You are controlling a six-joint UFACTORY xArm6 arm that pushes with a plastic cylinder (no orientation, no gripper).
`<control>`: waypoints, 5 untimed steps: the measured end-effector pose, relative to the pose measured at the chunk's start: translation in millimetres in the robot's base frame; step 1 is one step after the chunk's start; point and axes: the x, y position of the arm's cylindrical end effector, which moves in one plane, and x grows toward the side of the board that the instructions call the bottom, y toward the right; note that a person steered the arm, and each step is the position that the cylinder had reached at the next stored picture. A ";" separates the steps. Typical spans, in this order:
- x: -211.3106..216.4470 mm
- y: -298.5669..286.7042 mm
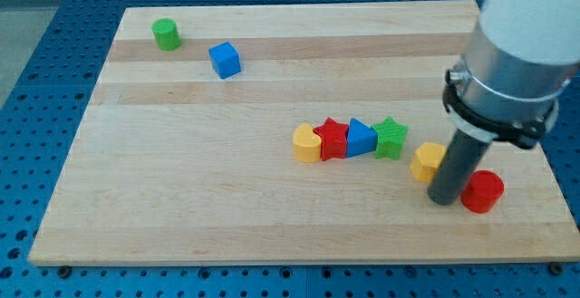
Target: Move the green star towards the top of the yellow hexagon
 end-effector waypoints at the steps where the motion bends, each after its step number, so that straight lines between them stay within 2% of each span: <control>1: -7.1 -15.9; 3: -23.2 -53.0; 4: -90.4 -53.9; 5: -108.2 -54.0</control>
